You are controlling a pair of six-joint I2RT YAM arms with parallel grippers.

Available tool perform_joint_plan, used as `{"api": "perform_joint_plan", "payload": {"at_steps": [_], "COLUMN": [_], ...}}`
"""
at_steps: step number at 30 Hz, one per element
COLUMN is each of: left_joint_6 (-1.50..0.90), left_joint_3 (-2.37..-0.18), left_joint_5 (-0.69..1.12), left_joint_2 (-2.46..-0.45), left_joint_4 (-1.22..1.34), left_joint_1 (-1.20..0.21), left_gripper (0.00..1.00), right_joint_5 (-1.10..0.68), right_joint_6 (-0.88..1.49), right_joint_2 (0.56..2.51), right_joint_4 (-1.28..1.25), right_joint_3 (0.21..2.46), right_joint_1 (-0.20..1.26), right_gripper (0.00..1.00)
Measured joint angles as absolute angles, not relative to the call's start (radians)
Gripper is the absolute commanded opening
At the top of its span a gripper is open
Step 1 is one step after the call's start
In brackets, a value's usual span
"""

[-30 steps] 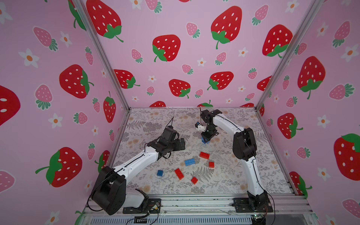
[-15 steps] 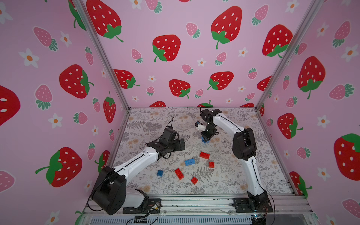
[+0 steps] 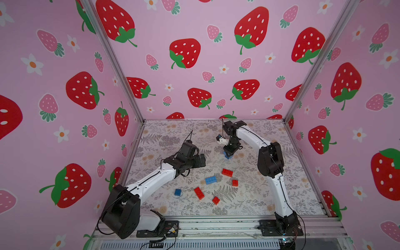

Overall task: Assemble a heart with lego
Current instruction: Assemble the lego brick with the lego brick.

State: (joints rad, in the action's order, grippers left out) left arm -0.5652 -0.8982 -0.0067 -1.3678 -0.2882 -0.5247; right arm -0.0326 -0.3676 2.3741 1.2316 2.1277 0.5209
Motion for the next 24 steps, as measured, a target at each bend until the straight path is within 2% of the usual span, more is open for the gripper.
{"api": "perform_joint_plan", "payload": {"at_steps": [11,24], "left_joint_6": [-0.565,-0.565], "left_joint_3": [-0.898,-0.898], "left_joint_5": [-0.007,-0.007], "left_joint_2": [-1.368,-1.384], "left_joint_4": [-0.289,-0.289], "left_joint_1": [-0.524,-0.523], "left_gripper": [1.00,1.00], "right_joint_5": [-0.049,-0.065], "right_joint_6": [-0.451,-0.516], "right_joint_2": [2.289,2.374], "right_joint_4": [1.153,1.231], "right_joint_3": [1.972,2.094], "right_joint_1": [0.500,0.501], "right_gripper": [0.07,0.06]}}
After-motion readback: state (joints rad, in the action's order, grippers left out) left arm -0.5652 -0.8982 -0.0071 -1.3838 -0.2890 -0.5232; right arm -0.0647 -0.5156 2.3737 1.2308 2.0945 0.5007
